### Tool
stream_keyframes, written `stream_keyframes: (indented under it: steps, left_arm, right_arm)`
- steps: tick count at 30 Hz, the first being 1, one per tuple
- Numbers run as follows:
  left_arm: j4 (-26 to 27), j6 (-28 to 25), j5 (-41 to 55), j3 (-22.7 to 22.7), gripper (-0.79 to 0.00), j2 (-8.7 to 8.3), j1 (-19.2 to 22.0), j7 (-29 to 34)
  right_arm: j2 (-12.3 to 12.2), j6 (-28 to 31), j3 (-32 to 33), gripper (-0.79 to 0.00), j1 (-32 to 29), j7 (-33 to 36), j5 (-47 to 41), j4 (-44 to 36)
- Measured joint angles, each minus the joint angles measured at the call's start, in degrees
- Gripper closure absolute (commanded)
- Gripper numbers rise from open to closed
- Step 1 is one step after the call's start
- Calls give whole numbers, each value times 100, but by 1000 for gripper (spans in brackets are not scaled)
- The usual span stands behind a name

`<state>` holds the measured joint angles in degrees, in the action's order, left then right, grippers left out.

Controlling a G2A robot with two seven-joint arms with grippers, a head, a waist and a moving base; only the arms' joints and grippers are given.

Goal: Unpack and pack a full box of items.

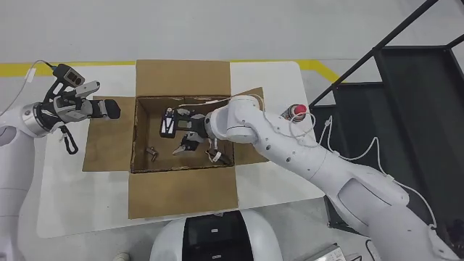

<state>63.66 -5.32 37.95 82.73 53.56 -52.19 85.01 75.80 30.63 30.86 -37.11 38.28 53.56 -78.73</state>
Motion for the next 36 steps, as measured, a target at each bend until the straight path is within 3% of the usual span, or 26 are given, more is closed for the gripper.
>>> stream_keyframes:
  steps: [11, 15, 24, 29, 36]
  left_arm:
    - [0, 0, 0, 0, -785, 0, 0, 0]
    - [0, 0, 0, 0, -785, 0, 0, 0]
    - [0, 0, 0, 0, -785, 0, 0, 0]
    - [0, 0, 0, 0, -785, 0, 0, 0]
    - [0, 0, 0, 0, -785, 0, 0, 0]
  right_arm:
    - [-1, 4, -3, -785, -10, 3, 6, -10]
    - [123, 121, -184, -785, 71, -163, 94, 201]
    - [976, 436, -1105, -785, 755, -950, 303, 1797]
    - [1478, 396, -1464, -785, 860, -1711, 616, 2762]
    - [1999, 179, -1660, -785, 871, -2533, 933, 3787]
